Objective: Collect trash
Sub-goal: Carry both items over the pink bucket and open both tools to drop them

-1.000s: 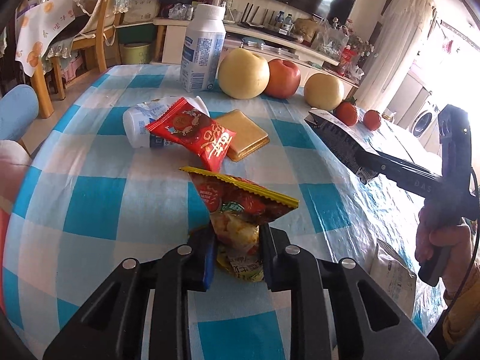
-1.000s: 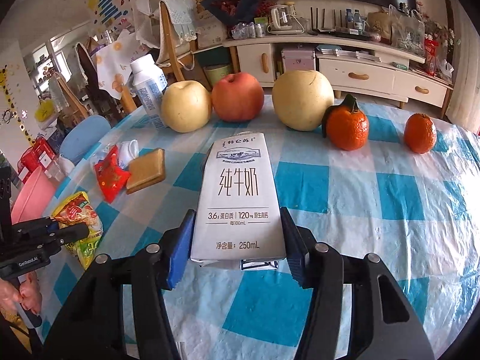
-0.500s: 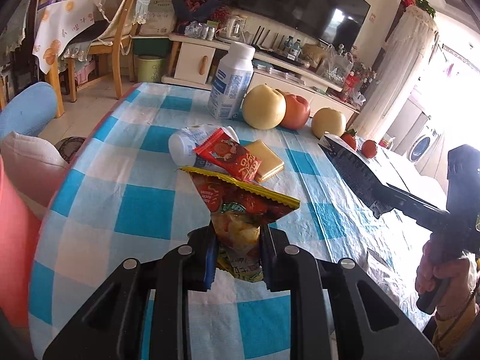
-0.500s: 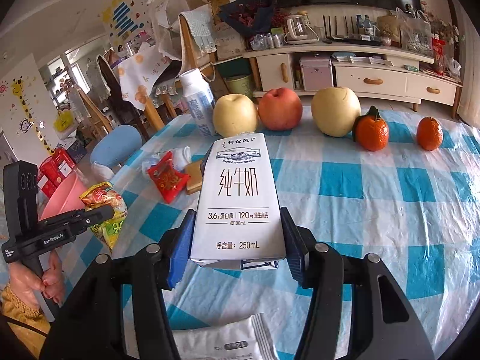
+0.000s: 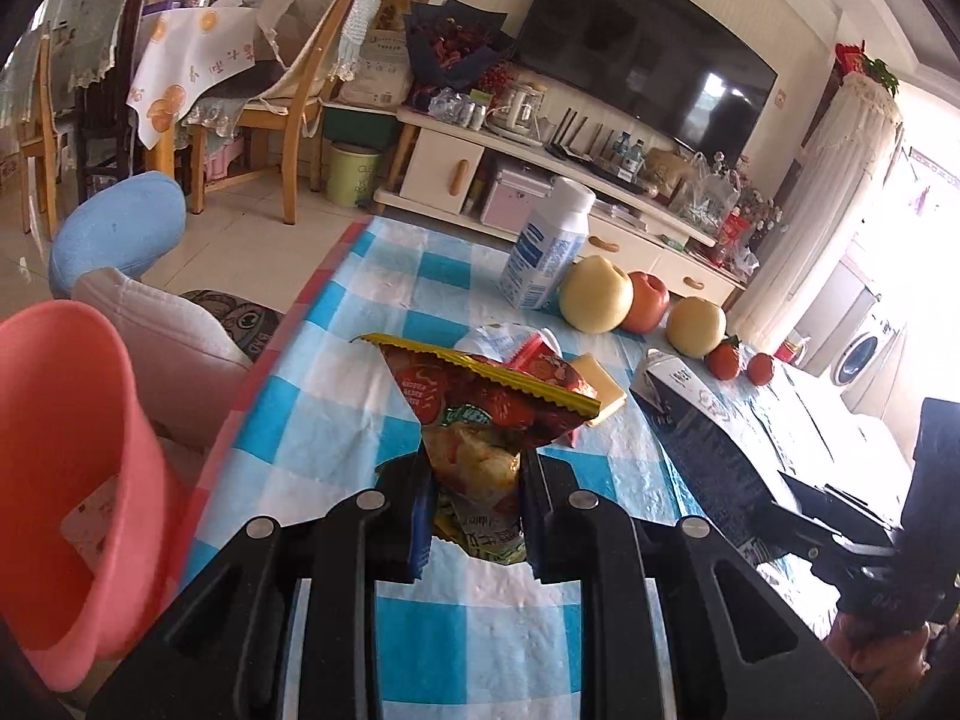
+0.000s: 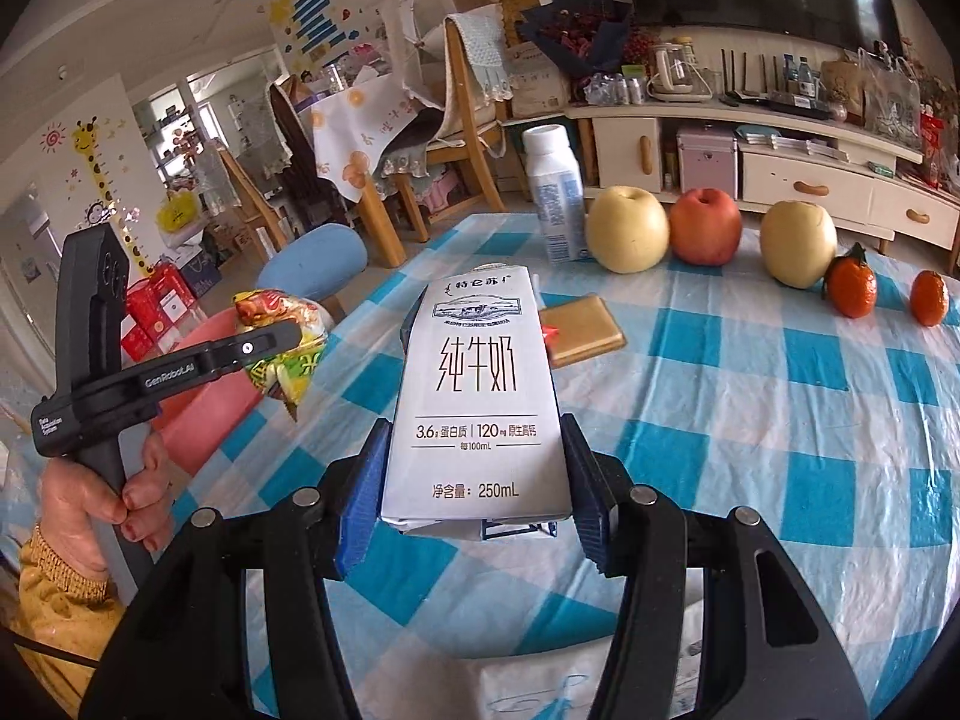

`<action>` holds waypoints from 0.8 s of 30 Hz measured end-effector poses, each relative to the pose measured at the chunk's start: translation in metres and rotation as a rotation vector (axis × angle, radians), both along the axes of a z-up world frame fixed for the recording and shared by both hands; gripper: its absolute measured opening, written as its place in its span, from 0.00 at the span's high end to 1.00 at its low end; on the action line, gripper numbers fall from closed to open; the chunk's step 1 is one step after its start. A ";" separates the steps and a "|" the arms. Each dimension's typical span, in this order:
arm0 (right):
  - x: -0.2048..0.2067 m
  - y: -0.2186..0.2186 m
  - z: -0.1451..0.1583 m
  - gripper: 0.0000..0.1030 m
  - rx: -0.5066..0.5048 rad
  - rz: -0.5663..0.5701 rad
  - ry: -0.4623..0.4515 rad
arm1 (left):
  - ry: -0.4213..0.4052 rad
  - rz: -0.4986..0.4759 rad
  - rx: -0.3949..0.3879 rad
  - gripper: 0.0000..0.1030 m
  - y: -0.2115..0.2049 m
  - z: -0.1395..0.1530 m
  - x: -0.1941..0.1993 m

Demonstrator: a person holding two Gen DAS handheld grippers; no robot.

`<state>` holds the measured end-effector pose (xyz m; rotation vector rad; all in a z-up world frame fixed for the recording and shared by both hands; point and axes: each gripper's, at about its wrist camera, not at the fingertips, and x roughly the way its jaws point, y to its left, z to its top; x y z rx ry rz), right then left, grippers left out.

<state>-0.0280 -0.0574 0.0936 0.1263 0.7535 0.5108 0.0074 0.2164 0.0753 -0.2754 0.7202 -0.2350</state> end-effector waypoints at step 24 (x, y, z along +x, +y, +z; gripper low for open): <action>-0.002 0.279 0.036 0.45 -0.085 0.395 -0.116 | 0.018 0.541 -0.151 0.75 0.223 -0.006 -0.039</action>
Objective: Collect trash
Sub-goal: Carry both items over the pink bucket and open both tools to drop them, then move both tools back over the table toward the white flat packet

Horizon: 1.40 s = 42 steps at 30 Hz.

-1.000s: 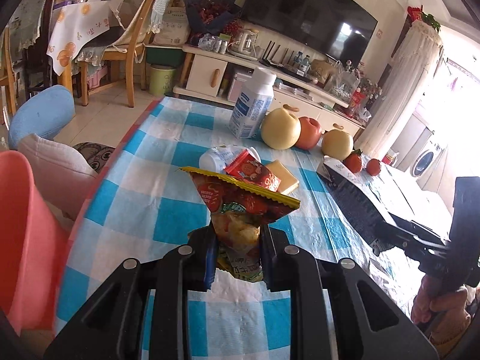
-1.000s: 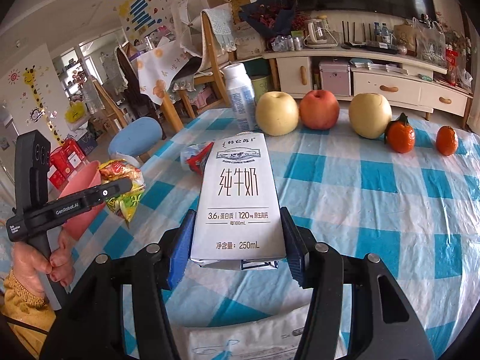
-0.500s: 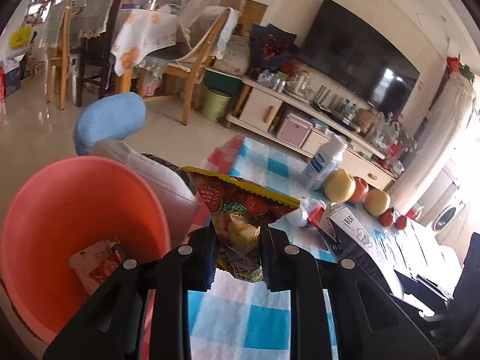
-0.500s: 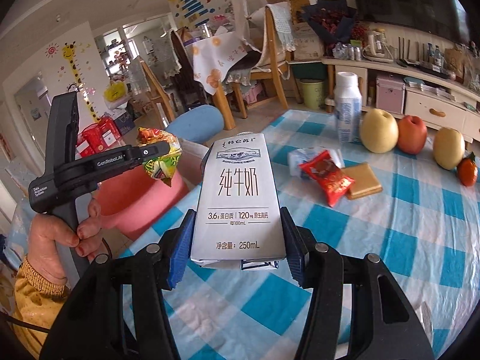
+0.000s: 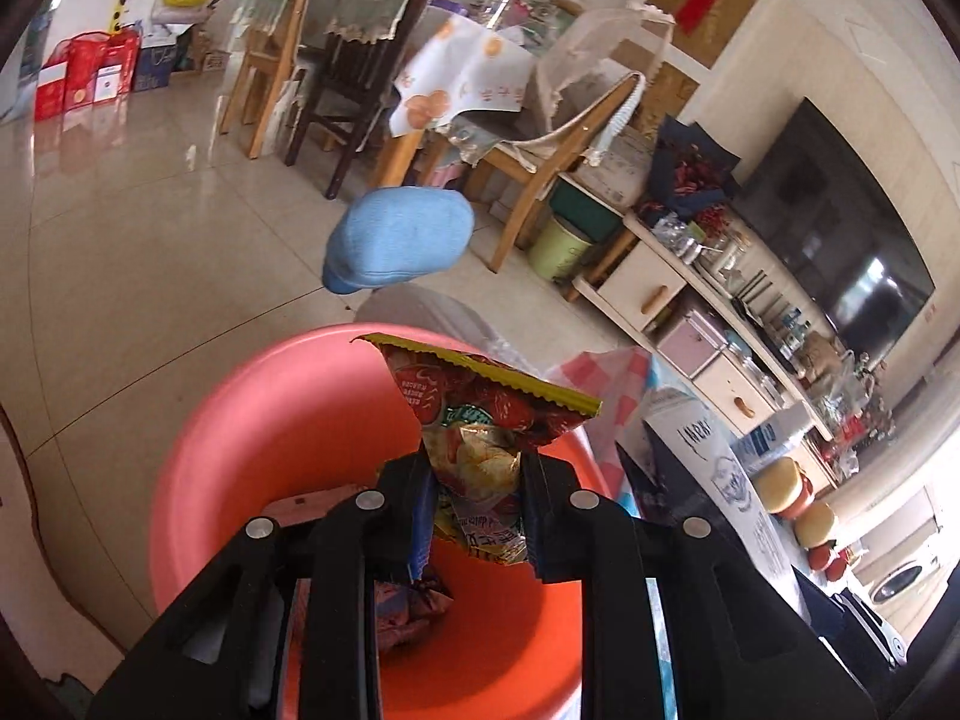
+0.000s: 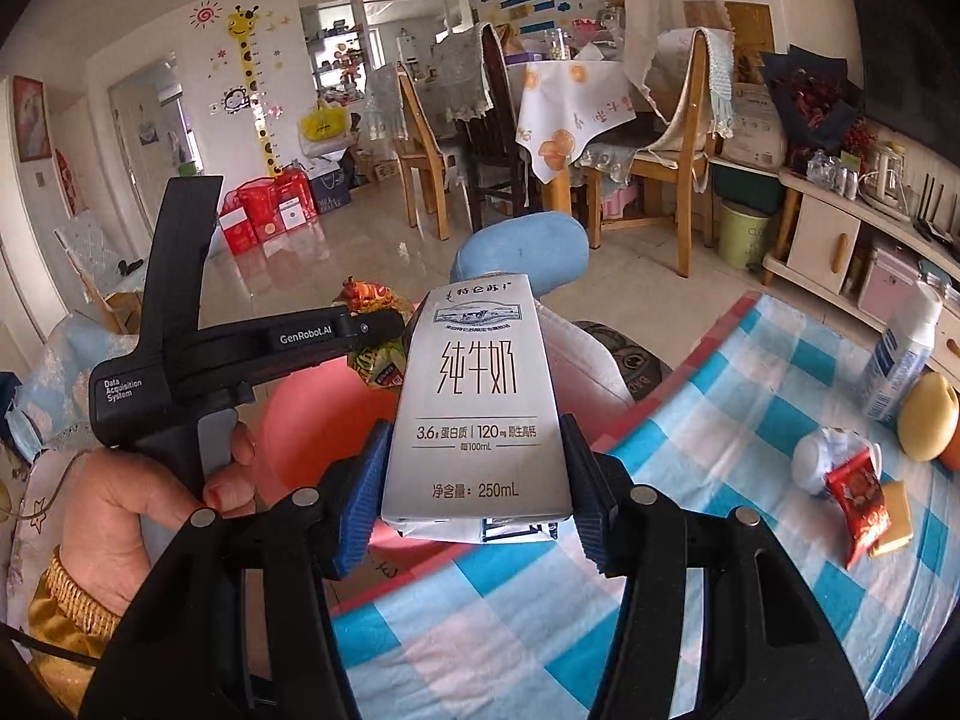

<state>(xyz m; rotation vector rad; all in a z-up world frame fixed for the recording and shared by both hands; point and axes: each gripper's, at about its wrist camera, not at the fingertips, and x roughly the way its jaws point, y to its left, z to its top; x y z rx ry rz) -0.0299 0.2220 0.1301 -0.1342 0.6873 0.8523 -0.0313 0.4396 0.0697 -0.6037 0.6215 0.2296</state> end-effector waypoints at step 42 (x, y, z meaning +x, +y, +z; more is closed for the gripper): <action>-0.084 -0.236 -0.043 0.08 0.010 -0.532 0.074 | -0.198 -0.121 0.288 0.09 -0.138 0.039 -0.037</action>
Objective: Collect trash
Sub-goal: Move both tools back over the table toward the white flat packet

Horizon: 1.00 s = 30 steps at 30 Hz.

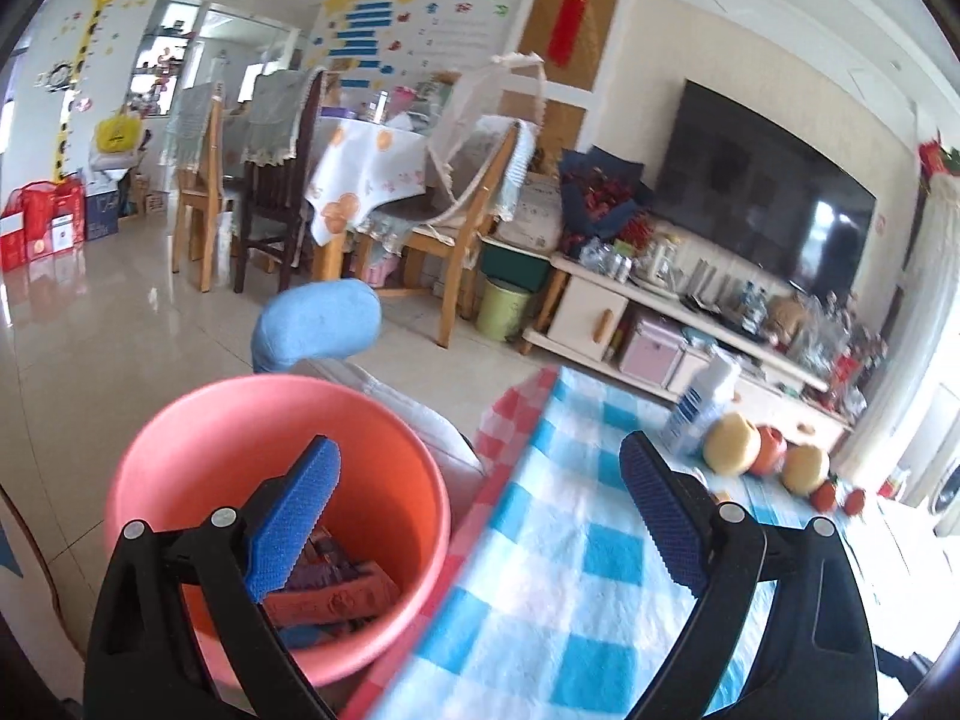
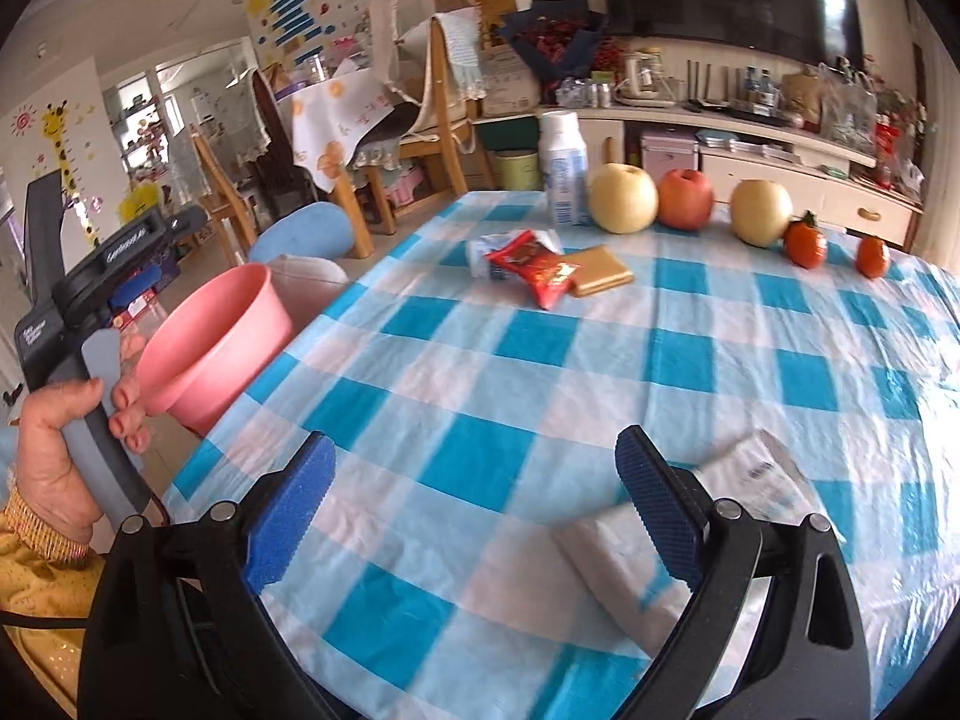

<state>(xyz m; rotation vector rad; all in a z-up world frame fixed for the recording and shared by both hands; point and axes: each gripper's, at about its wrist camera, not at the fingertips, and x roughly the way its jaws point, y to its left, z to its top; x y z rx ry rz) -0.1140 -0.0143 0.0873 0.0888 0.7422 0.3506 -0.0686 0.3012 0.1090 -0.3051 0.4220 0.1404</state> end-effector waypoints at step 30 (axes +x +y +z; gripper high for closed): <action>-0.068 -0.161 0.006 0.07 0.001 -0.266 -0.101 | 0.137 -0.550 0.197 0.09 -0.227 -0.010 -0.087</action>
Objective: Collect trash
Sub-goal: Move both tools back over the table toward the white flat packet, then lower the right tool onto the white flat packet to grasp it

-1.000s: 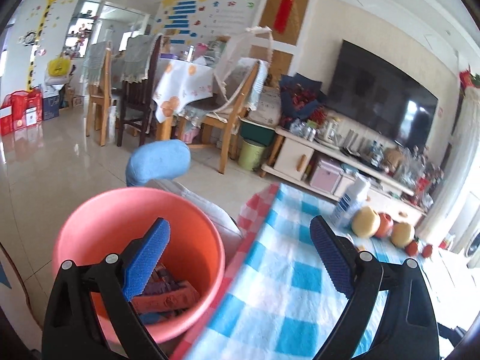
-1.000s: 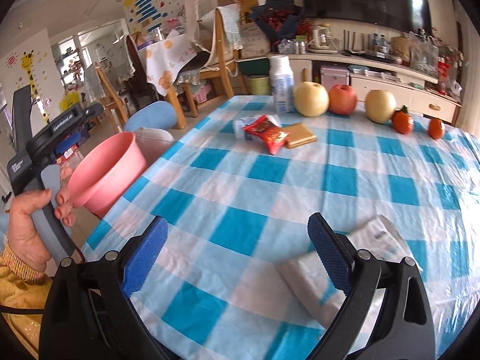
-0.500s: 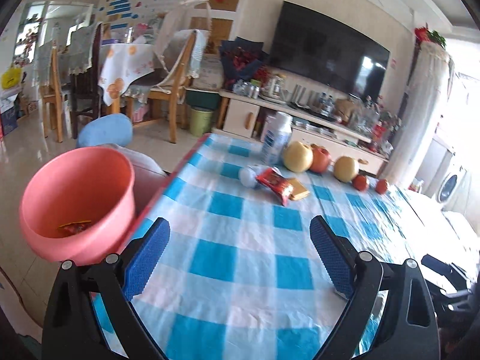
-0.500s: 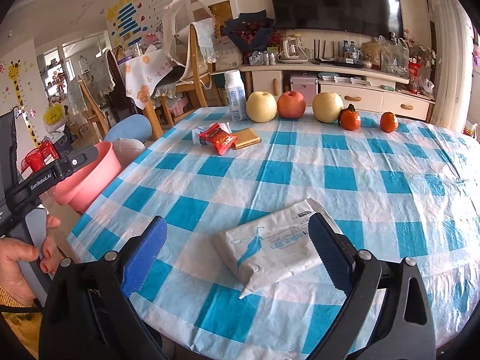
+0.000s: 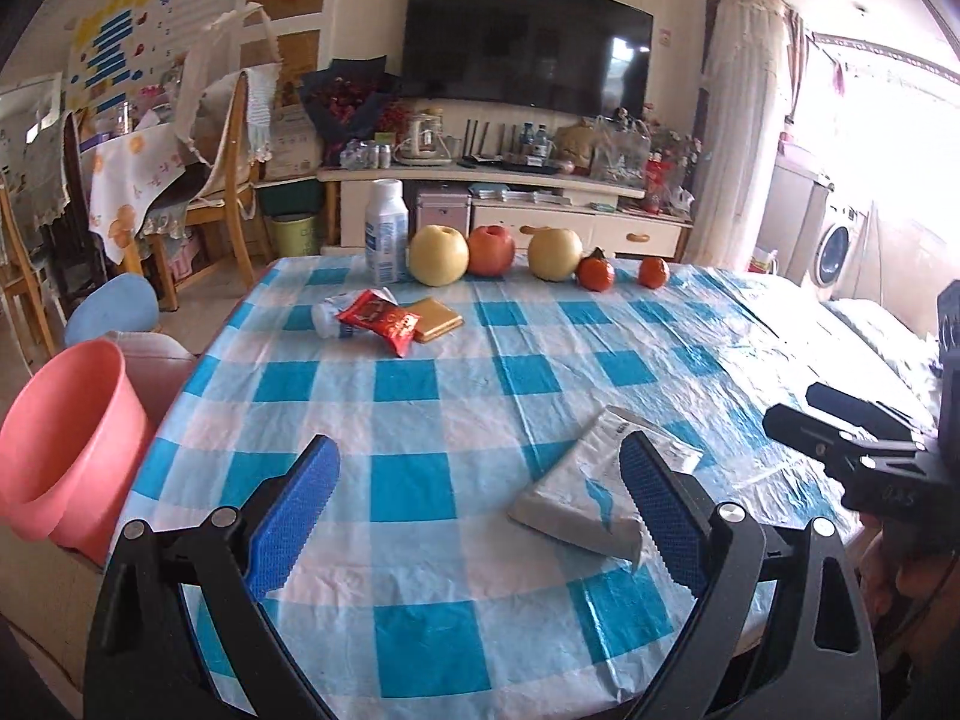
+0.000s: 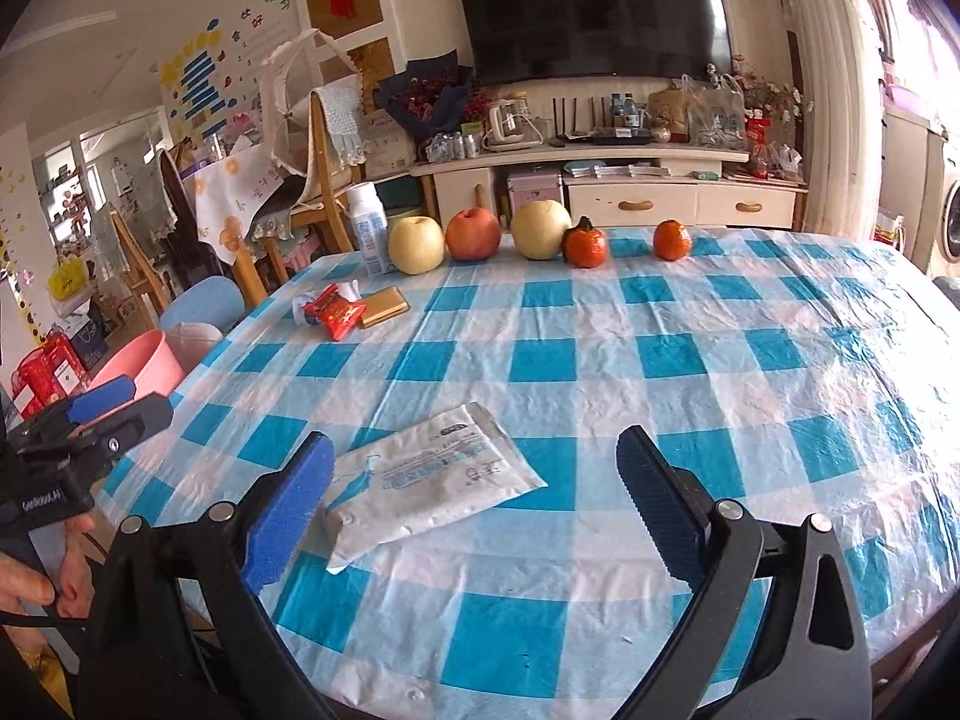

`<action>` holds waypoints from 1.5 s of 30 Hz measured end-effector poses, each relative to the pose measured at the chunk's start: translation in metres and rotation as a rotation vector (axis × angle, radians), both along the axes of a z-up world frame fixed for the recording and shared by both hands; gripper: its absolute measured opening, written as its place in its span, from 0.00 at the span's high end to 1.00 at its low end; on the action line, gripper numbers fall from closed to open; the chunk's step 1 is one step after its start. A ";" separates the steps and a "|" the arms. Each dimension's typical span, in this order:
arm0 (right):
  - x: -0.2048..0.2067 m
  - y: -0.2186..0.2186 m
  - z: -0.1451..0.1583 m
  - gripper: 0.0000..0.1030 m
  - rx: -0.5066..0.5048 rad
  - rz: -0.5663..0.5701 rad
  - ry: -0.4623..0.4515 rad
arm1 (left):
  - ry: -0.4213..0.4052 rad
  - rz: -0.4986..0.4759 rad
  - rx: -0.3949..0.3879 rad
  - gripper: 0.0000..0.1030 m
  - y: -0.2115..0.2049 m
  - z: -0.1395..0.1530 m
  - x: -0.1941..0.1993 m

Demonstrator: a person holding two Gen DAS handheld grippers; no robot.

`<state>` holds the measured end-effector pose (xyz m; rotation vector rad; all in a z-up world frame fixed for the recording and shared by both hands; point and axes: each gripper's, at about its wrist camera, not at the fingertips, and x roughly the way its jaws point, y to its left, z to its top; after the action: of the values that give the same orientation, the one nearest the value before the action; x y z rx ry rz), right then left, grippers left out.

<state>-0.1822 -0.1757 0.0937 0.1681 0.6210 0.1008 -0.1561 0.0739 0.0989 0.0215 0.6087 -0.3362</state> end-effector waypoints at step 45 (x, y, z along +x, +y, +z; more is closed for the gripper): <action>0.070 -0.012 -0.075 0.45 0.410 0.209 0.359 | 0.238 -0.332 0.155 0.09 -0.103 -0.090 0.050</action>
<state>-0.1124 -0.1882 0.0183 0.5258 0.9714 0.4069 -0.1057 -0.0290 0.0094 0.2361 0.8685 -0.6180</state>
